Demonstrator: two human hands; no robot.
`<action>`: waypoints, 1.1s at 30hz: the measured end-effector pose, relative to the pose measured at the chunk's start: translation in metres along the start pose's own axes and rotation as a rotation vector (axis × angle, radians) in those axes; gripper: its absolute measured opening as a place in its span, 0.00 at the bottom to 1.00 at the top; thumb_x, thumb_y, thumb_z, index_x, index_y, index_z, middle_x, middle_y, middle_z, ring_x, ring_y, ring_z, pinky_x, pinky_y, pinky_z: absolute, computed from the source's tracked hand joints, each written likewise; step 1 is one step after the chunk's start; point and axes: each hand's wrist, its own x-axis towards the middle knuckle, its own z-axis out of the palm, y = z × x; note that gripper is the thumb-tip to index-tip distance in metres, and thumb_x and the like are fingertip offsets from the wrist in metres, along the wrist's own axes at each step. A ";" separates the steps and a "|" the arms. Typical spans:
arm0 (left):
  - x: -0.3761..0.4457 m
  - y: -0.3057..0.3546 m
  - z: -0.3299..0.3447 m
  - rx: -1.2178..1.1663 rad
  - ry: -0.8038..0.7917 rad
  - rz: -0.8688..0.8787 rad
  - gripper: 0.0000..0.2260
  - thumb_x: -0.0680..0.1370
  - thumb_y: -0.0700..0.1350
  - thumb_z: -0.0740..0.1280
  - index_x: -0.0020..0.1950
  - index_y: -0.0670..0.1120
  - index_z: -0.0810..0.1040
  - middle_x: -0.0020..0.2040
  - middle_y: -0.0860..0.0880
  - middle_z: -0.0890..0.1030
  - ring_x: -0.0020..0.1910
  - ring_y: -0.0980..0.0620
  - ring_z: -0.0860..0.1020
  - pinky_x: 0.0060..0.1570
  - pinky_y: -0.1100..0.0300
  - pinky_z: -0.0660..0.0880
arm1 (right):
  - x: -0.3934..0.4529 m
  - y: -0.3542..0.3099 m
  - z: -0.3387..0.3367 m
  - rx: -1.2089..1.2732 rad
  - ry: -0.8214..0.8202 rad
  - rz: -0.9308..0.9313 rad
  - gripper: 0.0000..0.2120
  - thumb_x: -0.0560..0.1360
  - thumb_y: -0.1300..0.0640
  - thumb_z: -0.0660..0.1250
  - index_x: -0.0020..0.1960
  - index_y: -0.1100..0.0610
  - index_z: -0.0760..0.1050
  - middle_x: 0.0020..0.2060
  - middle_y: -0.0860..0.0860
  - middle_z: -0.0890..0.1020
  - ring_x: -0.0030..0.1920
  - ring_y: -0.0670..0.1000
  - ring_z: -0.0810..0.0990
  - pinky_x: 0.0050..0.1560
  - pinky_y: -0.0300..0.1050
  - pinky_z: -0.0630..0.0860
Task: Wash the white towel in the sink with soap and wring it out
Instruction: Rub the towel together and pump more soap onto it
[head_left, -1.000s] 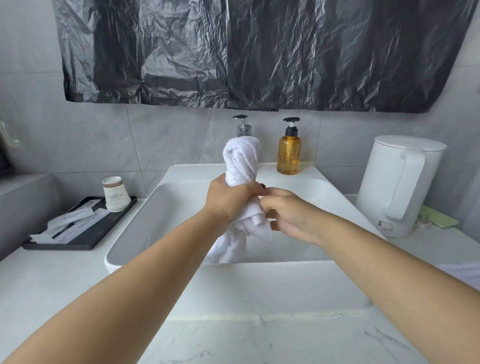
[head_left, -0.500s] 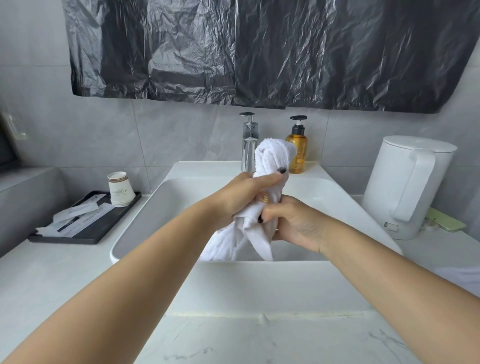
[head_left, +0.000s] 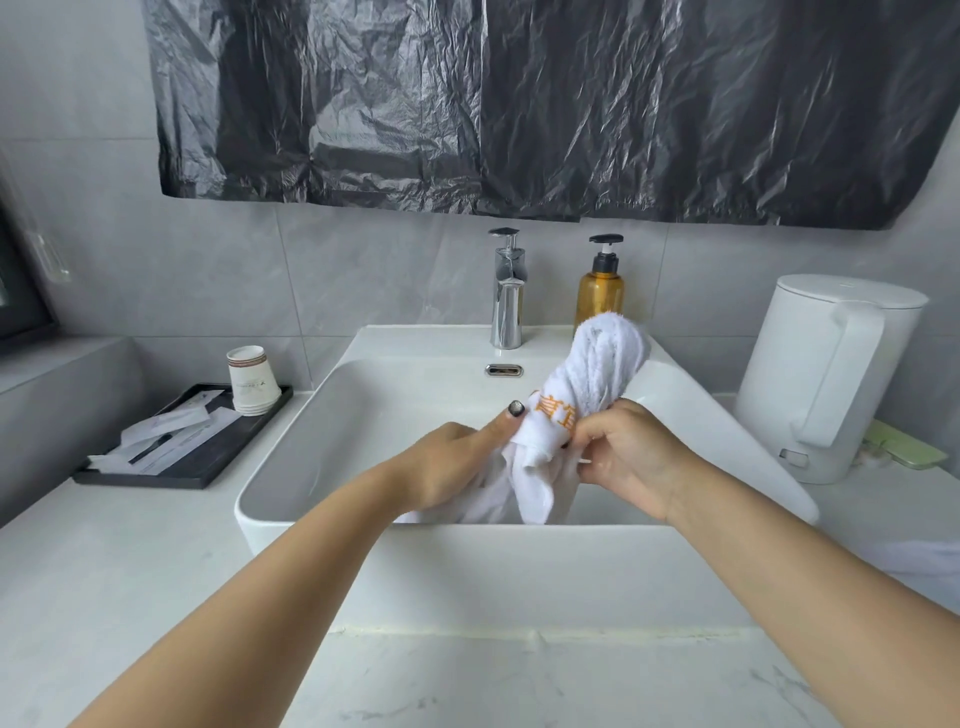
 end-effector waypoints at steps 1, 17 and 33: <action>0.001 -0.003 0.002 0.019 0.023 -0.007 0.49 0.63 0.83 0.54 0.49 0.38 0.83 0.46 0.46 0.86 0.48 0.45 0.83 0.58 0.54 0.76 | 0.002 0.002 -0.003 0.016 0.057 0.036 0.28 0.61 0.72 0.57 0.61 0.70 0.75 0.50 0.61 0.79 0.50 0.60 0.77 0.50 0.54 0.73; 0.007 -0.007 0.016 -0.032 -0.199 0.077 0.07 0.74 0.47 0.76 0.44 0.46 0.81 0.35 0.49 0.82 0.34 0.54 0.78 0.40 0.62 0.76 | -0.007 -0.004 0.005 0.263 0.010 -0.010 0.09 0.62 0.59 0.61 0.39 0.55 0.78 0.39 0.54 0.79 0.46 0.57 0.75 0.48 0.53 0.73; 0.015 -0.014 0.020 -0.020 -0.293 0.108 0.10 0.66 0.52 0.69 0.41 0.48 0.75 0.32 0.53 0.71 0.29 0.56 0.66 0.32 0.62 0.63 | 0.037 0.021 0.065 -0.180 0.474 0.002 0.29 0.60 0.61 0.74 0.57 0.54 0.67 0.49 0.51 0.78 0.48 0.53 0.81 0.49 0.52 0.82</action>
